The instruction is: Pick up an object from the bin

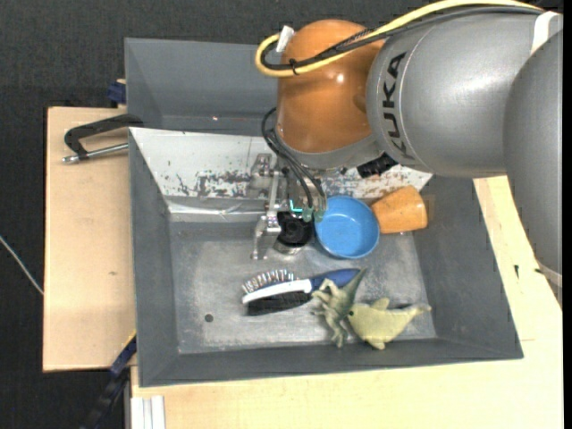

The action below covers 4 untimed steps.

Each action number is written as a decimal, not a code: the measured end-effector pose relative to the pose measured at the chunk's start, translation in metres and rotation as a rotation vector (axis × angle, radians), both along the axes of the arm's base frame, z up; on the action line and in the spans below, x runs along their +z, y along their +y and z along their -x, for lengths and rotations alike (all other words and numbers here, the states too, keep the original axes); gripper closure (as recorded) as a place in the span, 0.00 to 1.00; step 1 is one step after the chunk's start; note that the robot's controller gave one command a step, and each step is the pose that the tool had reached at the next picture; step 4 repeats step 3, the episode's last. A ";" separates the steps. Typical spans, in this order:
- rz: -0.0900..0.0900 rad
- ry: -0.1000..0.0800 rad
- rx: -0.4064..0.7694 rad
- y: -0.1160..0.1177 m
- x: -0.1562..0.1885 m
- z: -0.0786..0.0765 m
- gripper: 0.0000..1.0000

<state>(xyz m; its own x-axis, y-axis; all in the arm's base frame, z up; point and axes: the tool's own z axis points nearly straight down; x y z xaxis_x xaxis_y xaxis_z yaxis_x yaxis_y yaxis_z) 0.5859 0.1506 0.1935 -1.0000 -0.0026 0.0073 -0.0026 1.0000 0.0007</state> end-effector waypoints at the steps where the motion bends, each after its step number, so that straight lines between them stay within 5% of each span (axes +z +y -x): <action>1: 0.004 0.005 0.026 -0.099 -0.117 0.084 0.00; 2: -0.001 -0.009 0.031 -0.095 -0.112 0.080 1.00; 3: -0.001 -0.019 0.296 -0.082 0.033 0.067 1.00; 4: -0.001 -0.019 0.296 -0.082 0.033 0.067 1.00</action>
Offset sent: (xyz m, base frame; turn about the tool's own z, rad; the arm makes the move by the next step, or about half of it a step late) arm -0.0807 -0.0957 -0.1124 -0.0313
